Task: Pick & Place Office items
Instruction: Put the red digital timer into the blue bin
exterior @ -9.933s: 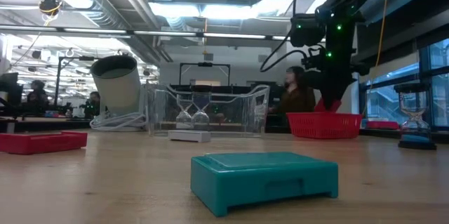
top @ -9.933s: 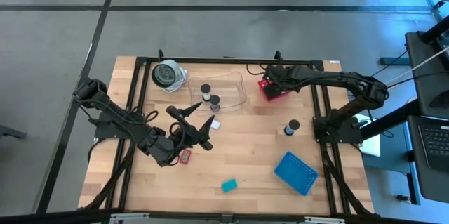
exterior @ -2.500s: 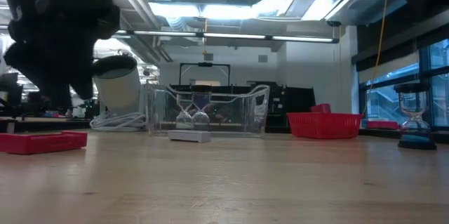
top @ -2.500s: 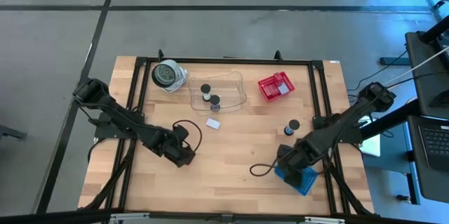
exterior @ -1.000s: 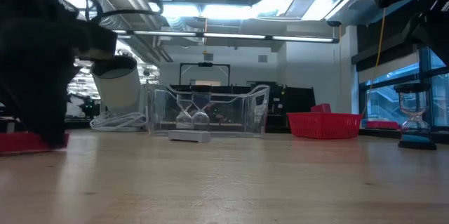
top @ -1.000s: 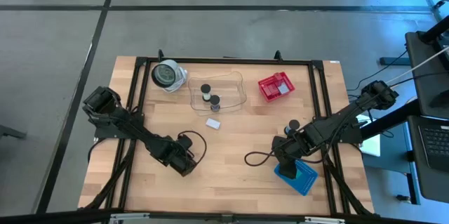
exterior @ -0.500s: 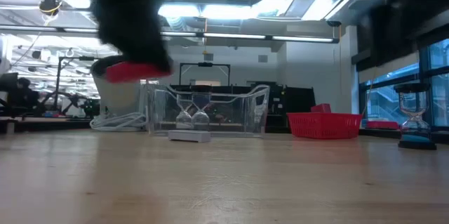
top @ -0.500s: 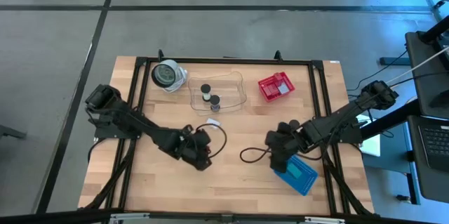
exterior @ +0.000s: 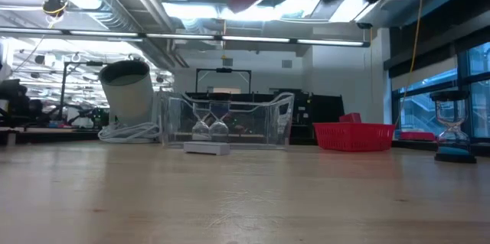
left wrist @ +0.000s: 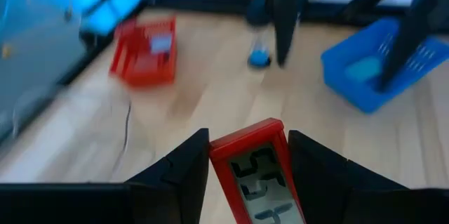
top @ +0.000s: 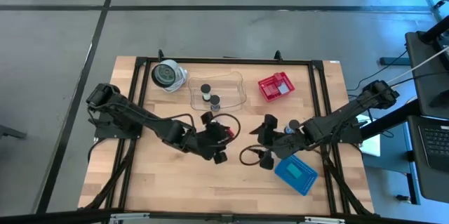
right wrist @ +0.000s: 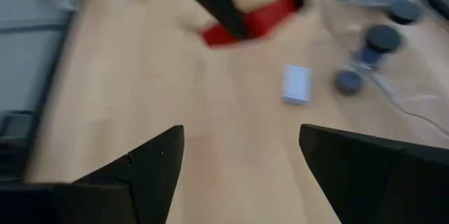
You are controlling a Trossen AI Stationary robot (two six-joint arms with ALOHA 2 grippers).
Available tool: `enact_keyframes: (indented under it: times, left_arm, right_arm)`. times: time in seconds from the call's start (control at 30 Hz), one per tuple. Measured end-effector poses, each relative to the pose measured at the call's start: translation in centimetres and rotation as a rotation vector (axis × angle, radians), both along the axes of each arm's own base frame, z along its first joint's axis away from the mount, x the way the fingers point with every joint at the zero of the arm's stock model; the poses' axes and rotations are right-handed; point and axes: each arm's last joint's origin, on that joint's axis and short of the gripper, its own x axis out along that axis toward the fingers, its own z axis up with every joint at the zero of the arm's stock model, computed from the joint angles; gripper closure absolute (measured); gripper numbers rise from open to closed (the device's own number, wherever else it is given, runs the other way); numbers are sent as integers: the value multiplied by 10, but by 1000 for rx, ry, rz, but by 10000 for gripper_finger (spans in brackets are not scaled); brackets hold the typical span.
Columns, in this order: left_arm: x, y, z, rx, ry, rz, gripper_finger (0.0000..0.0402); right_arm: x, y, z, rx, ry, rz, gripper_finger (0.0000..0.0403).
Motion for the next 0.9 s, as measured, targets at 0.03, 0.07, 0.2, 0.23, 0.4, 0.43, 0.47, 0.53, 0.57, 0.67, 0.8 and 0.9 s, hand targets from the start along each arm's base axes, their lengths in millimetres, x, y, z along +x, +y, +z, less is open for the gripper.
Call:
enact_keyframes:
  times: [0.03, 0.07, 0.2, 0.23, 0.4, 0.43, 0.47, 0.53, 0.57, 0.67, 0.8, 0.9]
  left_arm:
    - [2, 0, 3, 18, -22, -17, 235]
    - [5, 0, 6, 36, -44, -32, 235]
    - [12, 2, 18, 90, -148, -67, 235]
    - [14, 2, 22, 103, -178, -69, 235]
    - [19, 4, 41, 201, -329, -16, 235]
    - [19, 4, 45, 223, -354, 0, 235]
    - [19, 5, 49, 247, -375, 19, 235]
    - [19, 7, 56, 291, -415, 65, 235]
    - [19, 8, 60, 310, -436, 85, 235]
    - [19, 16, 72, 348, -514, 133, 235]
    - [20, 30, 85, 372, -622, 160, 235]
    - [22, 41, 90, 362, -685, 137, 235]
  right_arm:
    - [-2, 1, 6, 27, -6, 21, 117]
    - [-4, 3, 13, 55, -19, 33, 117]
    - [-10, 6, 27, 73, -67, 23, 117]
    - [-11, 6, 28, 59, -81, 10, 117]
    - [-18, 6, 31, -107, -136, -99, 117]
    - [-19, 6, 31, -157, -152, -133, 117]
    - [-20, 7, 31, -202, -170, -166, 117]
    - [-20, 5, 33, -306, -211, -257, 117]
    - [-20, 4, 34, -359, -235, -311, 117]
    - [-20, 1, 38, -512, -284, -449, 117]
    - [-14, -4, 44, -579, -296, -500, 117]
    - [-6, -9, 52, -597, -306, -503, 117]
